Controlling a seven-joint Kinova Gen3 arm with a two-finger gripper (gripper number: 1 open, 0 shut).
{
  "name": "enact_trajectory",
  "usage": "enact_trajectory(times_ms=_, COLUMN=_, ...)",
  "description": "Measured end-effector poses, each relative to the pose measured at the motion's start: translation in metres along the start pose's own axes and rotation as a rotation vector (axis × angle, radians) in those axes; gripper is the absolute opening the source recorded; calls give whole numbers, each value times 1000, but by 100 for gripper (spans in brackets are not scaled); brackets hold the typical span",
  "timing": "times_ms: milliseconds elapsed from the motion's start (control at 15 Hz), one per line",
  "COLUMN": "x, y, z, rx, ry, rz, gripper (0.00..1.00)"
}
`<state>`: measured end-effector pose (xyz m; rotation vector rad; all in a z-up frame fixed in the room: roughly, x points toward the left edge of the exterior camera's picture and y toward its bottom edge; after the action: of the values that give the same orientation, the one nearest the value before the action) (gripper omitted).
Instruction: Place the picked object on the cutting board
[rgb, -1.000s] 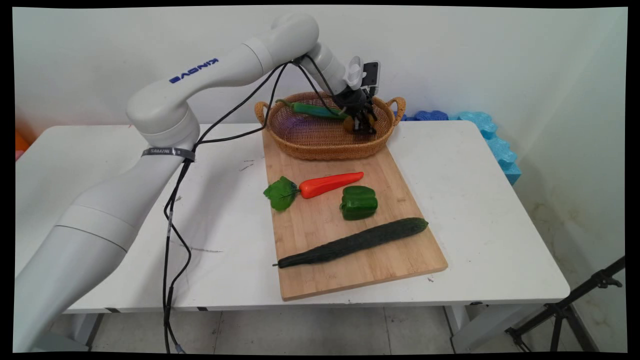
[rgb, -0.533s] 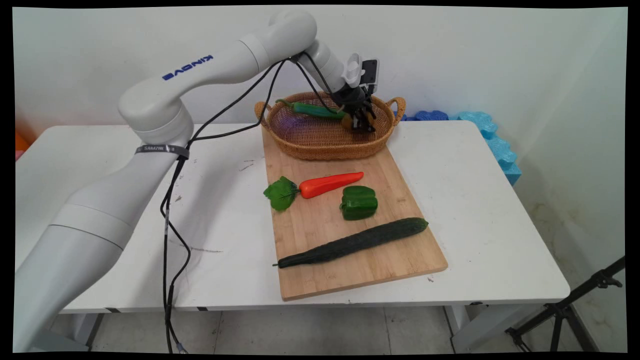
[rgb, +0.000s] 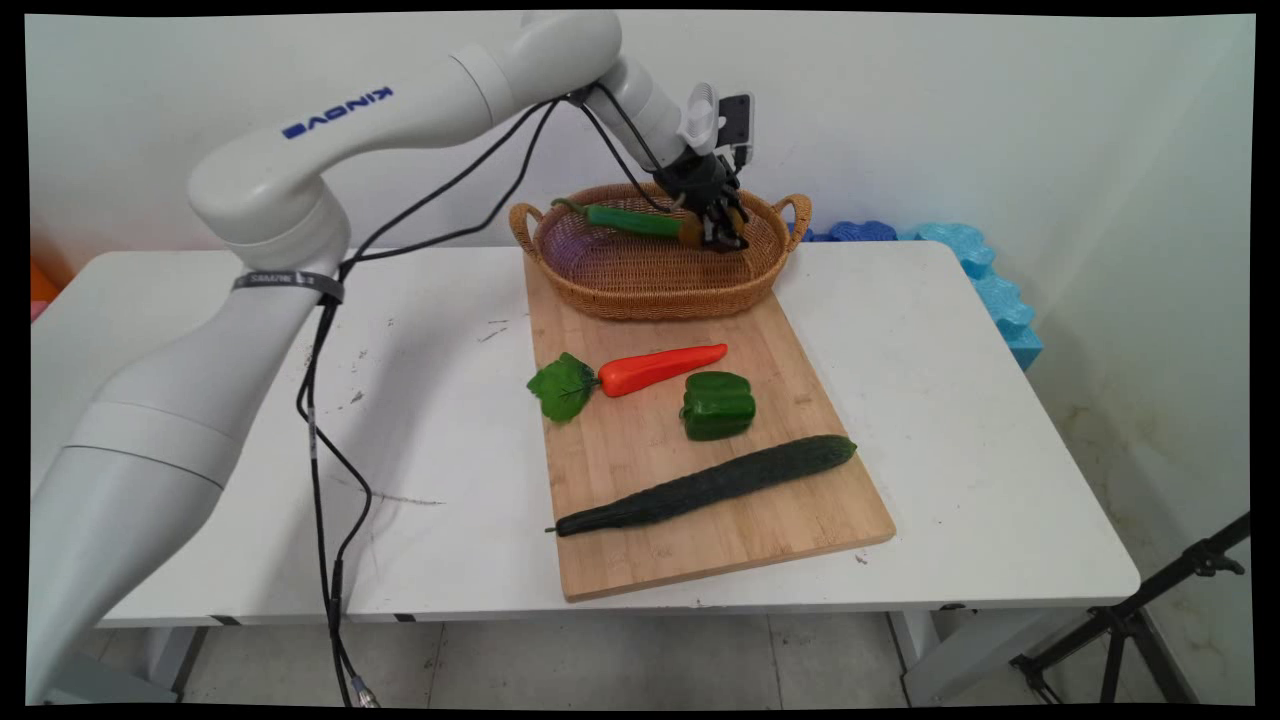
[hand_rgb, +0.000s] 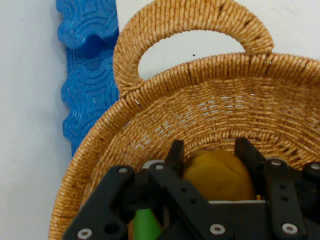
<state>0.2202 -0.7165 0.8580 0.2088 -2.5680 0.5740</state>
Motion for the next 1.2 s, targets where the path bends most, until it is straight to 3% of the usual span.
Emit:
enact_trajectory(times_ms=533, x=21, y=20, z=-47, rx=27, ry=1, rz=-83, gripper=0)
enact_trajectory(times_ms=1200, x=35, y=79, z=-120, rx=1, ry=0, rz=-204, gripper=0)
